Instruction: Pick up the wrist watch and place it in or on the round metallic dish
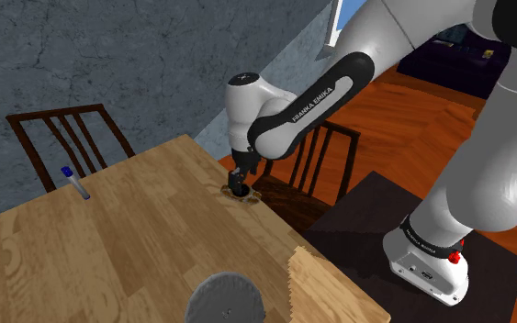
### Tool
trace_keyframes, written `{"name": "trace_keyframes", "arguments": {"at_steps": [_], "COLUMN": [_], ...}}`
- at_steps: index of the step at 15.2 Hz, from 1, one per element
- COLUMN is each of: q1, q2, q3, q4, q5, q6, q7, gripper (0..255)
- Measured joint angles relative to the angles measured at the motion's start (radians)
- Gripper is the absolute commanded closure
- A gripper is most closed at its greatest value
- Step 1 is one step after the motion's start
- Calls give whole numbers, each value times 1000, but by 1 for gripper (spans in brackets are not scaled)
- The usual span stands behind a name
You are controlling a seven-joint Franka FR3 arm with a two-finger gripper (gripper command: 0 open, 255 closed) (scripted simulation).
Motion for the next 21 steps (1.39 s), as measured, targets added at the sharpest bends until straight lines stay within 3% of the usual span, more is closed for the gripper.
{"name": "trace_keyframes", "arguments": {"at_steps": [7, 13, 14, 21], "q1": [14, 17, 17, 17], "q2": [87, 99, 99, 99], "q3": [-18, -21, -21, -21], "q4": [-4, -2, -2, -2], "q5": [-55, -62, -62, -62], "q6": [85, 95, 95, 95], "q7": [34, 39, 39, 39], "gripper": [0, 0, 255, 255]}}
